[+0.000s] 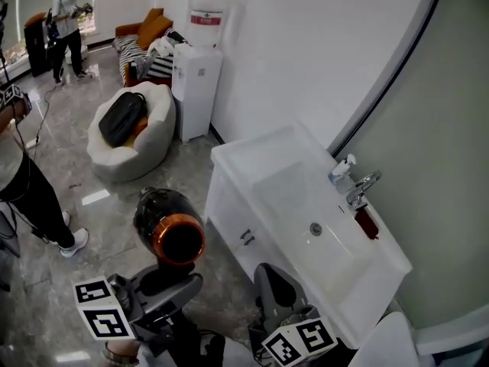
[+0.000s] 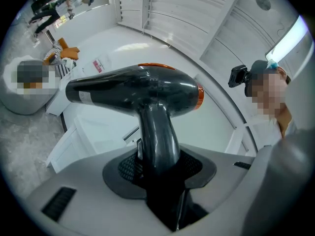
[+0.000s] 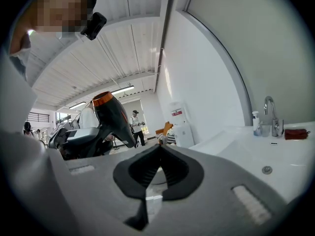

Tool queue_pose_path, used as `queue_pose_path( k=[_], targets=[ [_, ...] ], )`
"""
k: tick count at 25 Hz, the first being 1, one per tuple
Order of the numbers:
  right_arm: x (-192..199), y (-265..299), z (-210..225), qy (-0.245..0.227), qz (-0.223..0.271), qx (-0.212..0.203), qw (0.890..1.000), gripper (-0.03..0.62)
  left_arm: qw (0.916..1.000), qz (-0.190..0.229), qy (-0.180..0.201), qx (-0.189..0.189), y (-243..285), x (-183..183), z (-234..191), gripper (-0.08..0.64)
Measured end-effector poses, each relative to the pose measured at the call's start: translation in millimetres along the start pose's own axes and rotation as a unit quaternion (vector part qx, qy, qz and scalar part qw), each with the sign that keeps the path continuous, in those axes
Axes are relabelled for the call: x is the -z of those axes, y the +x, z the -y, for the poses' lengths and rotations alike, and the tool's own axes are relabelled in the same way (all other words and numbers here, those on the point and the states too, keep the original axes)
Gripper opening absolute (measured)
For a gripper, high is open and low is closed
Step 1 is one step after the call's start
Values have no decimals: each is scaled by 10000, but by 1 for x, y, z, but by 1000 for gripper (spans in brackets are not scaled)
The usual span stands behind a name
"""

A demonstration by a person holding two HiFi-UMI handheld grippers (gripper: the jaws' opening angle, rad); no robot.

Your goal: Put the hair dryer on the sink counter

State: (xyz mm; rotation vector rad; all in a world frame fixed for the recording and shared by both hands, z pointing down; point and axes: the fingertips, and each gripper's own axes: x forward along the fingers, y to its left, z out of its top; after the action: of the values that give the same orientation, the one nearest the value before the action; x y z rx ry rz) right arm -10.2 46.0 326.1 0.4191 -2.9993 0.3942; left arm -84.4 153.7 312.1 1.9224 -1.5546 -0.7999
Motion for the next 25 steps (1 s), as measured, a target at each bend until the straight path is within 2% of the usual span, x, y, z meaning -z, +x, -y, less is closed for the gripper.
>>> queue_pose_path(
  k=[8,25],
  targets=[
    [-3,16,-26,-86,201,332,9992,-2,9995,-195,39,253,-21,-24,-17,167],
    [-4,17,-25,-66,322,771,9965,-2,9977,-463,-24,504,-19,-28,-29,167]
  ],
)
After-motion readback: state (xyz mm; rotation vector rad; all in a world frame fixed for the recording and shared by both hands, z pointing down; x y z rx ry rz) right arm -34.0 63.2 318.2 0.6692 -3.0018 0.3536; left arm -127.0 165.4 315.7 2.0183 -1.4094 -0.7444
